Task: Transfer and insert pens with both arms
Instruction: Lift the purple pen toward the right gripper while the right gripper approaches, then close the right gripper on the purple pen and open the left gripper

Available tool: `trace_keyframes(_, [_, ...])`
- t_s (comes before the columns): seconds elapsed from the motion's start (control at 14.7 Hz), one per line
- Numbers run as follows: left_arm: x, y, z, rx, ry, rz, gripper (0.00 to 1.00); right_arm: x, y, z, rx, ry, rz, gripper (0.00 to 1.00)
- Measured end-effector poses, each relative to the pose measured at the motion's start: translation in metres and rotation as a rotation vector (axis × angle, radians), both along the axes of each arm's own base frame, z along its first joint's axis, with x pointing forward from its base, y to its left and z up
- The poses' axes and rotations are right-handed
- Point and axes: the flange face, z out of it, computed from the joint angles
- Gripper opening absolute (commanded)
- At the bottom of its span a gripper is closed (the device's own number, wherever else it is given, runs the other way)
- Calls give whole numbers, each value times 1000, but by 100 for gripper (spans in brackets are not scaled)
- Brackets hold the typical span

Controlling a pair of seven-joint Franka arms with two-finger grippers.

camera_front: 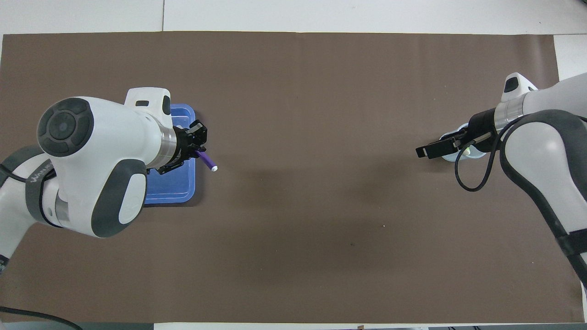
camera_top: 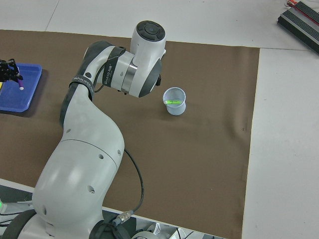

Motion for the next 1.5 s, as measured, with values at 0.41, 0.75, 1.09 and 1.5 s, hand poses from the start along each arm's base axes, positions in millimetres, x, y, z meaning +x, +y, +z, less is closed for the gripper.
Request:
trace_keyframes(0.41, [-26,-87,16,-225,-23,217,0,1,27,8,330,238,-391,100])
trace_keyframes(0.75, [-50,-145,28,-398,-47,324,0,-4,37,9,534,377,-562,90])
trace_keyframes(1.09, [-52,-176,32,-483,-43,429,0,-16,57,11,602,409,-564,81])
trace_keyframes(1.5, [-44,-203,28,-547,-53,484,0,-49,79,30,596,393,-540,65])
